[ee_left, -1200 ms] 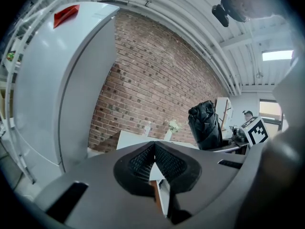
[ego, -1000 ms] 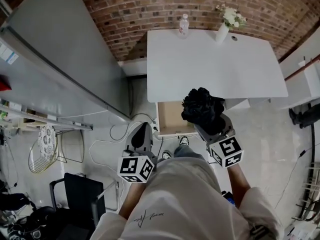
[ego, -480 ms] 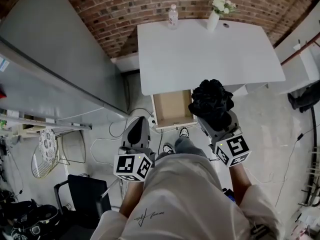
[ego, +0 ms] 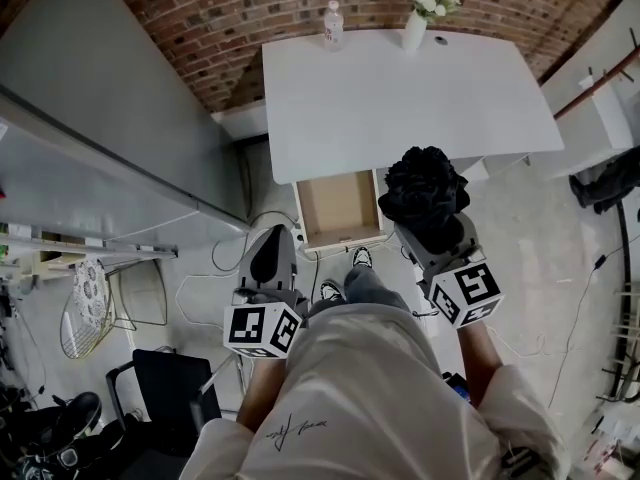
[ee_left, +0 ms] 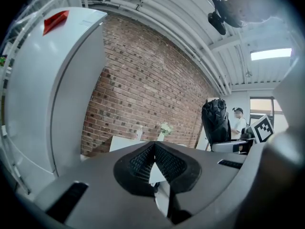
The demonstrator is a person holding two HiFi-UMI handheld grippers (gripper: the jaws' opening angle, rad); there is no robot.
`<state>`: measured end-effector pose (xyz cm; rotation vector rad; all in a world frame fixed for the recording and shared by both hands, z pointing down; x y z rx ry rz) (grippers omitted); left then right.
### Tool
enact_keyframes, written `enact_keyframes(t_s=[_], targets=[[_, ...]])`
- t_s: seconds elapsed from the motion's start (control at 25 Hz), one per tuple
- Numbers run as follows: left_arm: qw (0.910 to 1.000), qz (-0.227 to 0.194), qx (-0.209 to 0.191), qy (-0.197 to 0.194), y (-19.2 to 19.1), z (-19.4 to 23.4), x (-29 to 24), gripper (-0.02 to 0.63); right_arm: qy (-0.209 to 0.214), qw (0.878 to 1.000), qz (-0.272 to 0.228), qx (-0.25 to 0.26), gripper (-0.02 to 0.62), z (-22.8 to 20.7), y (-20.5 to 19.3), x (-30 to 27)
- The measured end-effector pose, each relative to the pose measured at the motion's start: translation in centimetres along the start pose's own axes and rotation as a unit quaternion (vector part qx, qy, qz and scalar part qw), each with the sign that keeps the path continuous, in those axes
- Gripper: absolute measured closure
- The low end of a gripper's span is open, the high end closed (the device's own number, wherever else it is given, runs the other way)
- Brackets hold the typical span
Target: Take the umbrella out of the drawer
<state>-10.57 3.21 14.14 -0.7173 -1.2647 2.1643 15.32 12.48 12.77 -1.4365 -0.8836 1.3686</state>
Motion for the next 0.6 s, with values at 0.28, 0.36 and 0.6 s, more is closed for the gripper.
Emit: enact_keyframes(t_s=[0.28, 0.36, 0.6], targets=[[1.0, 0.006, -0.004, 0.001, -0.27, -0.16, -0.33, 0.588, 0.002, 1.0, -0.002, 0.004, 0.311, -0.09, 0.09, -0.14], [1.0, 0.006, -0.004, 0.001, -0.29, -0.33, -0.54, 0.588, 0.003, 1.0, -0.003, 0.0, 0.311, -0.26, 0.02, -0.05], [1.0, -0.001, -0.004, 0.0, 0.11, -0.22, -0.72, 0.588, 0.003, 1.0, -0.006, -0.003, 0.311, -0.38, 0.04, -0.32]])
Point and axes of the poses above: the fingertips, and each gripper's own axes: x backward along the fingers, z to its left, y out of its top, the point moved 7 cm from there along x, backward along the fingers, and after that the axes turned 7 degrees about x, right-handed, at the moved point
